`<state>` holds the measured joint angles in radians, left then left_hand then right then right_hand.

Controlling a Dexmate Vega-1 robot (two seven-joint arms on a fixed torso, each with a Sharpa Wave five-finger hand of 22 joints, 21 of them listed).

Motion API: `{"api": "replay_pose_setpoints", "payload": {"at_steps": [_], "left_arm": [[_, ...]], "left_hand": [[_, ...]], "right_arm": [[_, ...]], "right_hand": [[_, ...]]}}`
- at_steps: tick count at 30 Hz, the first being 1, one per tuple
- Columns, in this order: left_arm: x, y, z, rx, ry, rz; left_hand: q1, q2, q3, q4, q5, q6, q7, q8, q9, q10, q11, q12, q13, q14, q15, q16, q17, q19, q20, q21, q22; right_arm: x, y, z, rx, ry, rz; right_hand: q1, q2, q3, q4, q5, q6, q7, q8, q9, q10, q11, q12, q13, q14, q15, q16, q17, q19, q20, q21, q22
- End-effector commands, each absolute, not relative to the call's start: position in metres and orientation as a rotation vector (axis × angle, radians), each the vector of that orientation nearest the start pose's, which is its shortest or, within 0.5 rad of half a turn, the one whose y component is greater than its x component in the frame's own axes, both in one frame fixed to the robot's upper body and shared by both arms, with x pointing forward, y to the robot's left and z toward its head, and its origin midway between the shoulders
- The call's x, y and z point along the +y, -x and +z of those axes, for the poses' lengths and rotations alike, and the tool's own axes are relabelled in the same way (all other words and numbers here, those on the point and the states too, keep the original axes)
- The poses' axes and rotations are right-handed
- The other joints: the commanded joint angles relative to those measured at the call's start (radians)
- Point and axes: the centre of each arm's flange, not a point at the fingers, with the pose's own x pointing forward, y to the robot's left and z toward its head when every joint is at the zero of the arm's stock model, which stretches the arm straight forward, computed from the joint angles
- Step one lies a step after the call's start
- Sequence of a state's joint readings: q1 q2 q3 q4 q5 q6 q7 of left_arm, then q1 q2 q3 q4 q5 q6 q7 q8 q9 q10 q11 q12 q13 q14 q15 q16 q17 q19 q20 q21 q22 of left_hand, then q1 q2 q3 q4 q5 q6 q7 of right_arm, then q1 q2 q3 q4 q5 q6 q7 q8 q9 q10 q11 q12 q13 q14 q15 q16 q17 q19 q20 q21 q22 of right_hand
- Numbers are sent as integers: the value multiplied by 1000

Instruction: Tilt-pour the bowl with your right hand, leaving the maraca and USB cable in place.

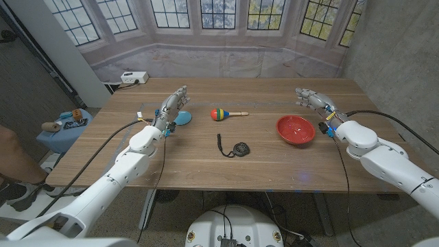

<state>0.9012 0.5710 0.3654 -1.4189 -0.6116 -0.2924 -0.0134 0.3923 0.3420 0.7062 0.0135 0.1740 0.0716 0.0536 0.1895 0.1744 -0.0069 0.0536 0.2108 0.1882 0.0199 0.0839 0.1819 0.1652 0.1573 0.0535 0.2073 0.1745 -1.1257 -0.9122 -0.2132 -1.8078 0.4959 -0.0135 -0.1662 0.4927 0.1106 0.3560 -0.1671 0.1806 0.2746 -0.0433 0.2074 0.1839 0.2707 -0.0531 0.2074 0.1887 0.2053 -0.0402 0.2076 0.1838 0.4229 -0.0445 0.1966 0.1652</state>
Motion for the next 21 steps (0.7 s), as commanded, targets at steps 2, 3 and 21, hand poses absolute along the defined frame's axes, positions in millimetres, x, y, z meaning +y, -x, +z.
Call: {"api": "replay_pose_setpoints", "payload": {"at_steps": [2,3,21], "left_arm": [[284,-628,-28,-627,-24,-210],[284,-628,-28,-626,-24,-209],[279,-629,-29,-626,-20,-209]], "left_hand": [[-163,-178,-1,-9,5,6,-1,6,5,7,5,4,4,8,3,1,3,6,2,0,2],[-162,-177,0,-10,6,6,-1,6,5,7,6,4,4,9,4,1,3,6,4,0,2],[-153,-173,-1,-20,6,18,-2,6,5,14,6,5,4,19,1,3,4,11,4,0,2]], "right_arm": [[-366,-562,-3,-433,555,16],[-367,-562,-2,-429,566,12],[-370,-562,9,-346,769,-15]], "right_hand": [[29,-7,6,-10,-2,31,-5,11,2,32,1,9,6,31,-42,11,1,15,-4,5,4],[34,-9,6,-10,-3,35,-4,11,3,36,1,10,6,38,-44,13,2,16,-5,5,4],[117,-37,18,-18,-1,95,-5,19,4,108,3,22,10,114,-62,30,3,35,-3,3,4]]}}
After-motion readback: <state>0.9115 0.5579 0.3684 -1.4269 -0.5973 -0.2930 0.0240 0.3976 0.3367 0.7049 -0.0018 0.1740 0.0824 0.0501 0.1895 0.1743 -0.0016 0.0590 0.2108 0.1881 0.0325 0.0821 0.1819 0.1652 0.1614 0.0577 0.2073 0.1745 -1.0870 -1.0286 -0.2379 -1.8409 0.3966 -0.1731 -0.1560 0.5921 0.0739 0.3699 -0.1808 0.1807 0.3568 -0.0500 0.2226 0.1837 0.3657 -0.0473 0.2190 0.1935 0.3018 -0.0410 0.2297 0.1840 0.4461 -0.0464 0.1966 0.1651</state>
